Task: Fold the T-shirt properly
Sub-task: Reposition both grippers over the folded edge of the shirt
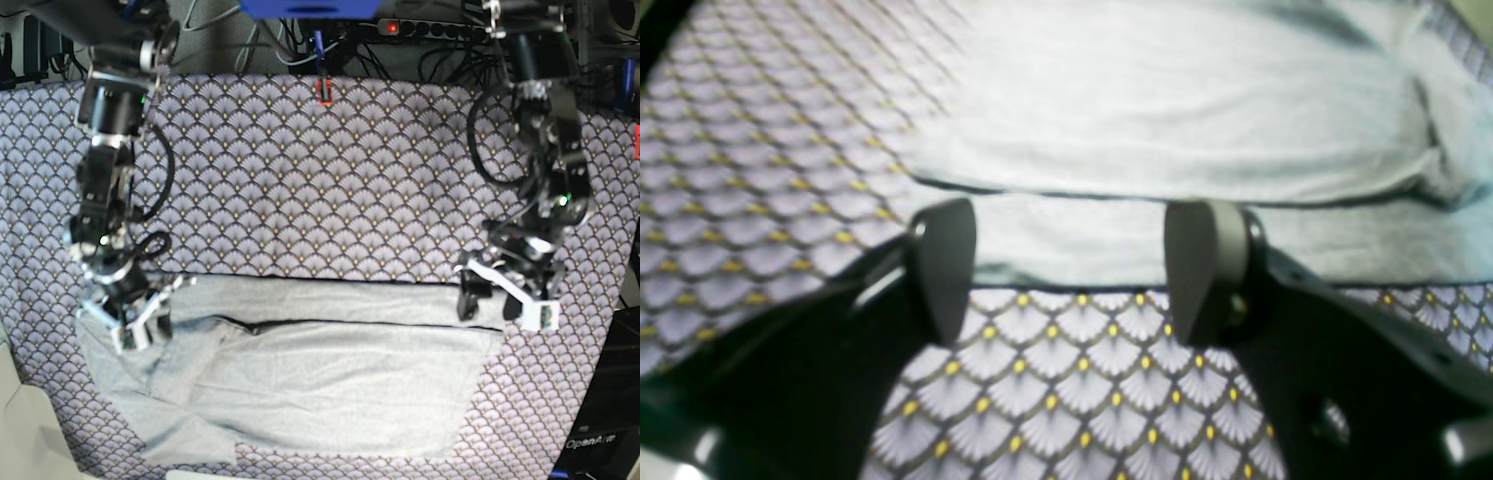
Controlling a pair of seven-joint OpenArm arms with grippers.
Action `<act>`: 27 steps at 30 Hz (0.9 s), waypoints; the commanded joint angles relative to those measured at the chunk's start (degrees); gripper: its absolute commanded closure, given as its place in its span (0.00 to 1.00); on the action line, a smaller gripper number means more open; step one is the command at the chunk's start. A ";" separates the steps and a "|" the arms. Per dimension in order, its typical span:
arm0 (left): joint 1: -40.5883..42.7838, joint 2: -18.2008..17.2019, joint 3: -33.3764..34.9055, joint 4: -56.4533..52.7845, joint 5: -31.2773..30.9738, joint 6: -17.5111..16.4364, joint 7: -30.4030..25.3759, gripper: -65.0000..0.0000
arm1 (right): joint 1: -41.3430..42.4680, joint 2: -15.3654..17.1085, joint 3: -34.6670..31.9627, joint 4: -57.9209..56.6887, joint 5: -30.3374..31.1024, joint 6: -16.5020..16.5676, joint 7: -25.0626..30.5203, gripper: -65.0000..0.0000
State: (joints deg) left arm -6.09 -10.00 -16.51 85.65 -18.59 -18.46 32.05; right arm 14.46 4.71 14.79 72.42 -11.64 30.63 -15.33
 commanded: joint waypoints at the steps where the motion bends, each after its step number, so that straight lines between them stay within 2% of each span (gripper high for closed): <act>1: -3.01 -0.86 0.12 -1.56 -0.27 0.04 -1.42 0.37 | 0.79 0.61 0.20 1.99 0.78 -0.17 0.96 0.69; 3: -6.53 -0.95 0.03 -6.92 -0.27 0.04 -1.42 0.55 | 0.44 0.26 0.20 2.61 0.78 -0.17 0.87 0.69; 6: -9.08 -1.56 -0.06 -12.20 -0.27 0.04 -1.42 0.95 | 0.18 0.52 0.20 3.49 0.78 -0.17 0.52 0.69; 7: -9.34 -2.35 -0.15 -14.04 -0.36 0.04 -1.42 1.00 | -0.35 0.61 0.20 3.49 0.78 -0.17 0.52 0.69; 10: -11.45 -2.62 -0.15 -17.56 -0.36 0.04 -2.03 1.00 | -0.96 1.84 0.29 3.31 0.78 -0.17 0.52 0.69; 16: -12.42 -2.44 -2.34 -20.64 -0.44 0.13 -5.90 0.86 | -1.14 1.93 0.29 3.31 0.78 -0.17 0.52 0.69; 20: -15.06 -2.35 -5.16 -25.38 -0.44 0.13 -7.39 0.72 | -1.23 1.84 0.29 3.31 0.78 -0.17 0.52 0.69; 23: -16.64 -2.44 -6.30 -30.39 -0.44 0.13 -7.75 0.58 | -2.19 1.84 0.29 3.40 0.78 -0.17 0.52 0.69; 25: -18.13 -2.44 -6.65 -33.56 -0.44 0.13 -10.21 0.49 | -2.28 1.84 0.29 3.40 0.78 -0.17 0.52 0.69; 27: -19.10 -2.35 -6.21 -36.02 -0.44 0.13 -12.76 0.45 | -2.28 1.84 0.29 3.40 0.78 -0.17 0.52 0.69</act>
State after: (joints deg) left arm -23.22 -11.68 -22.68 48.56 -18.35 -17.78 20.47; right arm 10.74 6.00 14.98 74.63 -11.62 30.61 -16.51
